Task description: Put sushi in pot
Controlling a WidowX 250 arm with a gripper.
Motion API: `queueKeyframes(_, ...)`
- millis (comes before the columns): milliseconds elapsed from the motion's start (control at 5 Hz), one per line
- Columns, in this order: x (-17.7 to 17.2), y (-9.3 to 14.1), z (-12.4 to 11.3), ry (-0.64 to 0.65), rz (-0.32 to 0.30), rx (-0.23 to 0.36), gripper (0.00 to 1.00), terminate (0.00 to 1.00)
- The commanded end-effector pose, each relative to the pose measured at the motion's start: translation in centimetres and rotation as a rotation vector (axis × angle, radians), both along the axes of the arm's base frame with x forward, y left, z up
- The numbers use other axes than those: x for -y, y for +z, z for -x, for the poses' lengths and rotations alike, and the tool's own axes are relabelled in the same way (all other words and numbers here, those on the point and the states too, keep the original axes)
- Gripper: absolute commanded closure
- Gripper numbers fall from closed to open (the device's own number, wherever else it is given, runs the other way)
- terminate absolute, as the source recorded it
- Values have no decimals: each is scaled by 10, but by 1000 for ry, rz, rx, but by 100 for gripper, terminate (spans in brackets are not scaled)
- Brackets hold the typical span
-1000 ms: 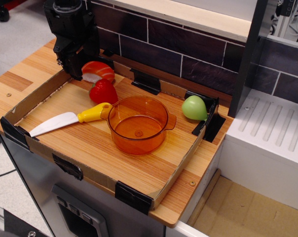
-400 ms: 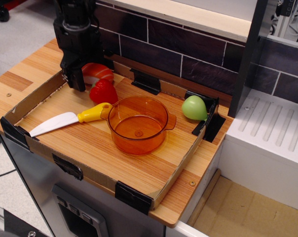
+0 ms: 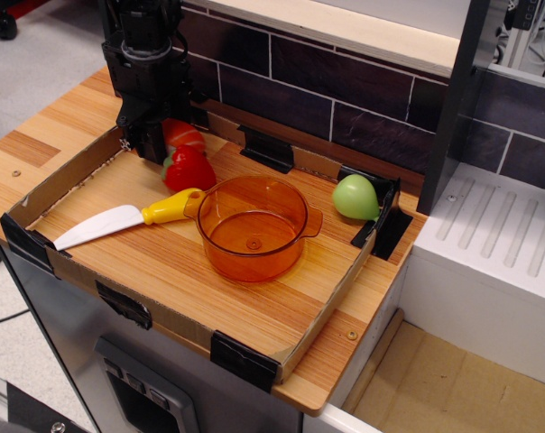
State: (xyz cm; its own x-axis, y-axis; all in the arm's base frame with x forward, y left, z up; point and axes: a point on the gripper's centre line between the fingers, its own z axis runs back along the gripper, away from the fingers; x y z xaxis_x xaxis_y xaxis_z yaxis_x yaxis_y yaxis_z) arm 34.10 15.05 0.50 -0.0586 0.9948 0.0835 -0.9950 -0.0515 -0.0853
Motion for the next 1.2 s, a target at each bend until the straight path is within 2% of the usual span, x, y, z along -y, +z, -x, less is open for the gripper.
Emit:
queueKeyframes(0,3,53,5,-6,-131,226,100,0)
queueKeyframes(200,20,81,11,-27,-81,280,100,0)
queueKeyframes(400,48,102,25,-69,10,238,100,0)
queueKeyframes(600,82,111,44,-135,89,149,100,0)
queueKeyframes(800,101,102,60,-192,83,110,100,0)
queueKeyframes(1000,110,77,66,-233,54,58,100,0)
